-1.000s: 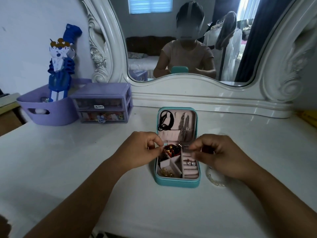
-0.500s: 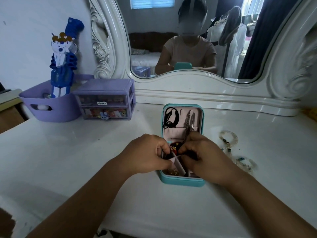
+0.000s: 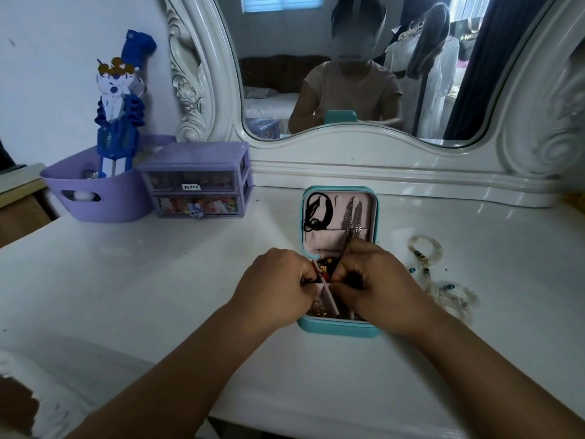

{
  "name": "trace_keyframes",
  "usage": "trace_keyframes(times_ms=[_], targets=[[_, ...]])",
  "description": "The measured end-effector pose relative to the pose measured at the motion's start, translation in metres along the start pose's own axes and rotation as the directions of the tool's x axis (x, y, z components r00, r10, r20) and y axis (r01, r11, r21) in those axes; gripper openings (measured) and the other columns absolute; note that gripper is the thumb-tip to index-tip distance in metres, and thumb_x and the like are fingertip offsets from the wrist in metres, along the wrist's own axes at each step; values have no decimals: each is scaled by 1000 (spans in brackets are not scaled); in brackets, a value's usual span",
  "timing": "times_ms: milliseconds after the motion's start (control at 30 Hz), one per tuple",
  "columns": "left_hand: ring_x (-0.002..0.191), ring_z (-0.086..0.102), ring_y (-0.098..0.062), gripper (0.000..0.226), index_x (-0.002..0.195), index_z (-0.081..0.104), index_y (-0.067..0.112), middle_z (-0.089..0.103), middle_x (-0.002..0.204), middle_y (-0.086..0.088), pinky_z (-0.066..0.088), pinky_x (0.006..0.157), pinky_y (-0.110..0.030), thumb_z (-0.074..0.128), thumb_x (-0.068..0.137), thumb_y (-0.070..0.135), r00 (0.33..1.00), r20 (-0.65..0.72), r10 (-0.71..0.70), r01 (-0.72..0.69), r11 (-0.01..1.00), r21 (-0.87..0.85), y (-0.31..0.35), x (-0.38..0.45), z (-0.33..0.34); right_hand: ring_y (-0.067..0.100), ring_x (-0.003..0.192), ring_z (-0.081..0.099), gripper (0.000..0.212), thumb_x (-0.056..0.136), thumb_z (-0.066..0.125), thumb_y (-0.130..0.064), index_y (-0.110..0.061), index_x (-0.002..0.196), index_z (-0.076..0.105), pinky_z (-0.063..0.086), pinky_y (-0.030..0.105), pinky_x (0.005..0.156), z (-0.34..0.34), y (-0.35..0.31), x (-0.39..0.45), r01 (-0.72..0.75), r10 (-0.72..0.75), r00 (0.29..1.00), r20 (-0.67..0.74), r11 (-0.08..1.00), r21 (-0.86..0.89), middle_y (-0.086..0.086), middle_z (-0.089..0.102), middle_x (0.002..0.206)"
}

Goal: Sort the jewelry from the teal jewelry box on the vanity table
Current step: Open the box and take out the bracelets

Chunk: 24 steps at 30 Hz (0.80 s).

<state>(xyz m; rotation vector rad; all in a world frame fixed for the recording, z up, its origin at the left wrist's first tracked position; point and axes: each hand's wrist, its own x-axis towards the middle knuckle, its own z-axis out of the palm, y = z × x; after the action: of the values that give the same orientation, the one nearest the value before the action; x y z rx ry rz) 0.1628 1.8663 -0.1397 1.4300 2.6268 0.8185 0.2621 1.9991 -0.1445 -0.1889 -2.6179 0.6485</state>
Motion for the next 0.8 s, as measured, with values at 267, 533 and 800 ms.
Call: trace_keyframes(times_ms=[267,533,800], targets=[[77,57,-24,16,92,69,15,47,70,1,44,66,-30,59,83,22,1000,31,7,-9,998,70,4,0,2,8,69,54,7,68,70,-8,-14,65,68,44,23,65,1,1,-2,-4,4,1000,-13,1000,18,-8,51,72],[82,55,-26,20,98,68,18,44,77,-2,44,69,-34,56,83,22,993,113,38,-50,993,105,-2,3,-2,20,91,59,29,77,62,-4,-14,103,69,44,23,83,-3,2,5,-94,97,992,-85,995,41,6,59,99],[86,55,-25,22,101,67,25,46,89,-4,45,72,-32,51,86,25,988,152,33,-51,992,115,-2,1,-2,32,88,59,17,77,59,-6,-12,91,67,49,38,77,-2,-10,15,-124,119,991,-65,989,-76,12,58,96]])
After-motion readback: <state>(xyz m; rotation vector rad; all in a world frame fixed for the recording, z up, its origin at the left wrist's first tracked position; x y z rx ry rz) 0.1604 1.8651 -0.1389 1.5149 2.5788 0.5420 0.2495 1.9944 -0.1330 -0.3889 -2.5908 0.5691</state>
